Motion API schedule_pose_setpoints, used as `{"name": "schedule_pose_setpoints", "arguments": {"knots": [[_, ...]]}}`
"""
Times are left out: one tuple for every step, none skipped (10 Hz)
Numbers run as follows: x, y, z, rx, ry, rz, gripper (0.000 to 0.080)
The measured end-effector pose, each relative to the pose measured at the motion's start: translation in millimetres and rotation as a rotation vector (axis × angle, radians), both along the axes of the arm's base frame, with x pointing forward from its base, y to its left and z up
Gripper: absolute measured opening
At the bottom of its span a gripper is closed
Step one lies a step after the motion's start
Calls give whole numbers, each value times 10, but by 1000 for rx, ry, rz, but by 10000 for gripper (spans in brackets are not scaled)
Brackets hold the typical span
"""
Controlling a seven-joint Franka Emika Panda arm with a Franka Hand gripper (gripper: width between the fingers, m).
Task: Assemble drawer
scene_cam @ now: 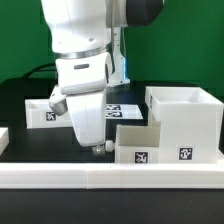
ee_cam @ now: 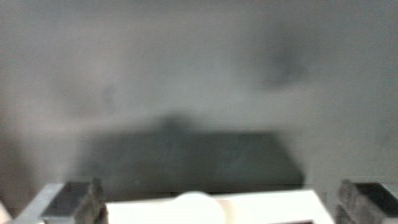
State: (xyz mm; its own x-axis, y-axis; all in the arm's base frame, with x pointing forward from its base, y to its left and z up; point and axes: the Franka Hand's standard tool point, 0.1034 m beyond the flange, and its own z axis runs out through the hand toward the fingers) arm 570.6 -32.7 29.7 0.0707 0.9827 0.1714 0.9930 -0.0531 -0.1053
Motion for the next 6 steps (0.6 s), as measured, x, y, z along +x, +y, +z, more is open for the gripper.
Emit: {"name": "schedule_pose_setpoints", "arguments": {"knots": [[1, 90, -1, 3, 4, -6, 649], [-10, 190, -12, -2, 7, -8, 649], [-7, 186, -18, -12, 2, -9, 649], [-8, 176, -20, -11, 2, -11, 649], [-9, 173, -21, -11, 3, -12, 649], [-6, 177, -19, -10, 1, -5, 649]]}}
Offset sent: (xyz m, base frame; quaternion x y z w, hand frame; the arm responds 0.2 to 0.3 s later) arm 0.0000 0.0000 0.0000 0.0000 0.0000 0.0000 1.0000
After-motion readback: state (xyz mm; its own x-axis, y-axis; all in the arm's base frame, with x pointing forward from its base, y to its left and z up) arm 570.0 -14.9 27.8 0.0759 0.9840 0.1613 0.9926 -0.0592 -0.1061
